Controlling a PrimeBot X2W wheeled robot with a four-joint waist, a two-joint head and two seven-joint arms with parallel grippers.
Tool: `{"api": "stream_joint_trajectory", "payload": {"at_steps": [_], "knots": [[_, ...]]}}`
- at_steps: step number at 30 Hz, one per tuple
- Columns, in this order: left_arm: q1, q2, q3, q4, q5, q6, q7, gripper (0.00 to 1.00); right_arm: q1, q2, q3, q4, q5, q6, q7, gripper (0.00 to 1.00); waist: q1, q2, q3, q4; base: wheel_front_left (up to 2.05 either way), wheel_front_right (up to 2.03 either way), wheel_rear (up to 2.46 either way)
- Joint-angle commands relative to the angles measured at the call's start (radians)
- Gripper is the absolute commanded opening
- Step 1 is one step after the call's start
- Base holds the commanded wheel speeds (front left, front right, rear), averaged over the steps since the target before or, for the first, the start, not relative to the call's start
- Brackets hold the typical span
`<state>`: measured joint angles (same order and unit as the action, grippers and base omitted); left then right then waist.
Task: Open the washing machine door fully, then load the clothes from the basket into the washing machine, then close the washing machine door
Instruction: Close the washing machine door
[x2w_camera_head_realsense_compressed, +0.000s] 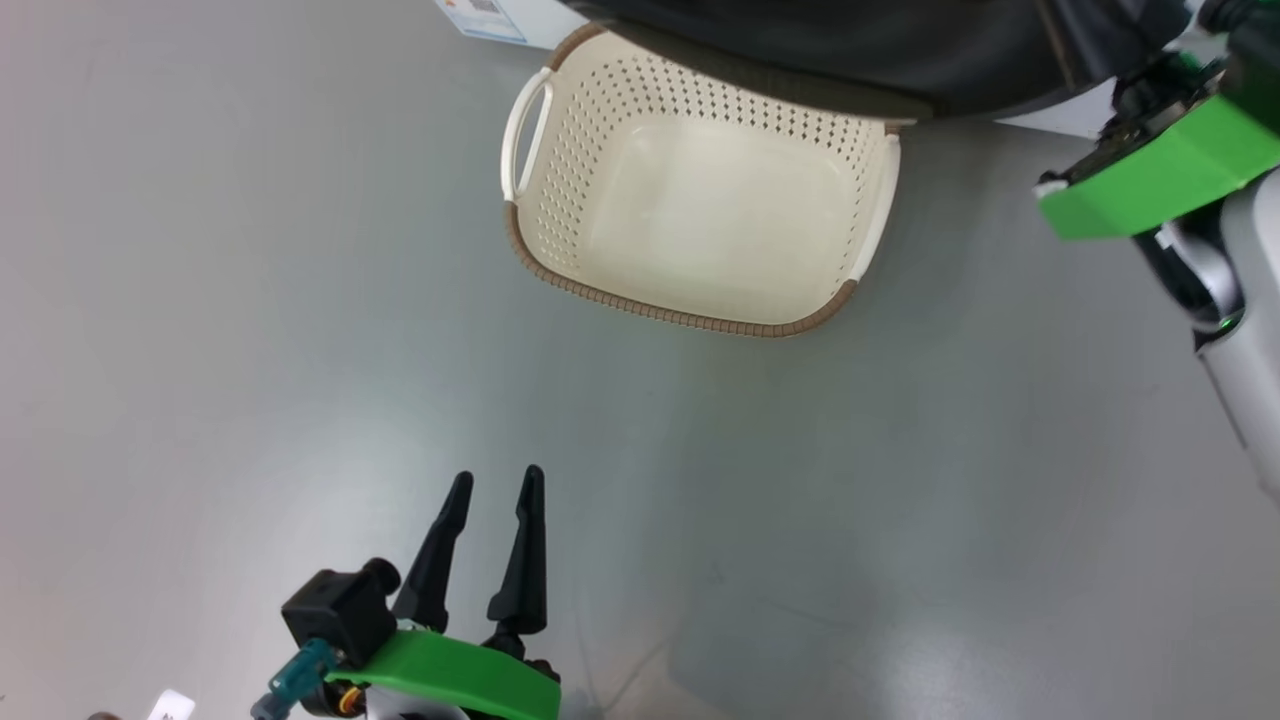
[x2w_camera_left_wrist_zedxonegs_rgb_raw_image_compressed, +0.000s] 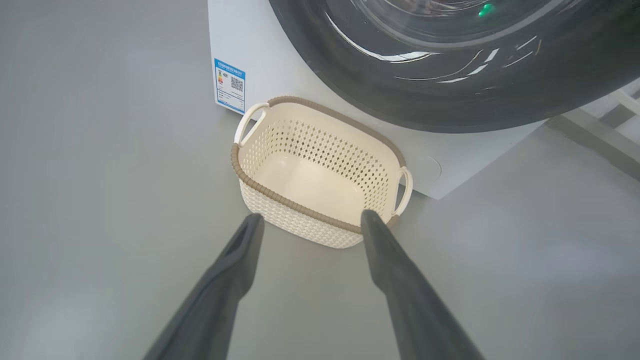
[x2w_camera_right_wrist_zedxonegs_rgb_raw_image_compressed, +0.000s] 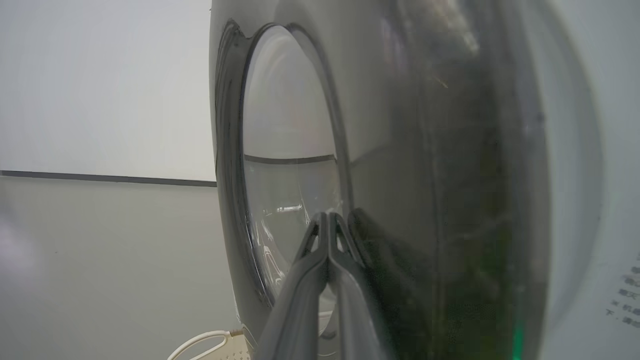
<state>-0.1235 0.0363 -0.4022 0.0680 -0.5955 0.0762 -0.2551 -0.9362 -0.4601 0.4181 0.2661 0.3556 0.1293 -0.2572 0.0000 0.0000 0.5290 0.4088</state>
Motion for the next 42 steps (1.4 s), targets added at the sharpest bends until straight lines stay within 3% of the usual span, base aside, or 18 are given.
{"api": "stream_joint_trajectory", "payload": {"at_steps": [1, 14, 20, 28, 35, 36, 39, 42], "knots": [[-0.002, 0.014, 0.021, -0.024, -0.009, 0.010, -0.007, 1.00, -0.020, -0.004, 0.008, -0.013, 0.004, 0.001, -0.005, 0.00, 0.0000, 0.0000, 0.015, 0.012, 0.00, 0.00, 0.00], [0.005, 0.014, -0.047, -0.024, -0.012, 0.002, -0.007, 1.00, -0.181, -0.114, -0.002, 0.094, 0.003, 0.001, -0.005, 0.00, 0.0000, 0.0000, 0.049, 0.075, 0.00, 0.00, 0.00], [0.000, 0.014, -0.072, -0.038, -0.032, 0.010, -0.007, 1.00, -0.268, -0.168, -0.025, 0.182, -0.056, 0.001, -0.005, 0.00, 0.0000, 0.0000, 0.059, 0.097, 0.00, 0.00, 0.00], [-0.007, 0.014, -0.059, -0.034, -0.030, 0.017, -0.007, 1.00, -0.260, -0.160, -0.039, 0.188, -0.073, 0.001, -0.005, 0.00, 0.0000, 0.0000, 0.049, 0.078, 0.00, 0.00, 0.00], [-0.017, 0.014, -0.034, -0.011, -0.015, 0.019, -0.007, 1.00, -0.150, -0.098, -0.034, 0.124, -0.054, 0.001, -0.005, 0.00, 0.0000, 0.0000, -0.008, 0.033, 0.00, 0.00, 0.00], [-0.018, 0.014, -0.032, -0.004, -0.011, 0.018, -0.007, 1.00, -0.126, -0.087, -0.039, 0.108, -0.047, 0.001, -0.005, 0.05, 0.0000, 0.0000, -0.020, 0.025, 0.00, 0.00, 0.00], [-0.017, 0.014, -0.022, 0.020, 0.001, 0.016, -0.007, 1.00, -0.045, -0.057, -0.051, 0.058, -0.041, 0.001, -0.005, 0.36, 0.0000, 0.0000, -0.063, 0.000, 0.00, 0.00, 0.00], [-0.014, 0.014, 0.001, 0.042, 0.004, 0.015, -0.007, 1.00, 0.041, -0.025, -0.065, 0.004, -0.036, 0.001, -0.005, 0.53, 0.0000, 0.0000, -0.108, -0.031, 0.00, 0.00, 0.00]]}}
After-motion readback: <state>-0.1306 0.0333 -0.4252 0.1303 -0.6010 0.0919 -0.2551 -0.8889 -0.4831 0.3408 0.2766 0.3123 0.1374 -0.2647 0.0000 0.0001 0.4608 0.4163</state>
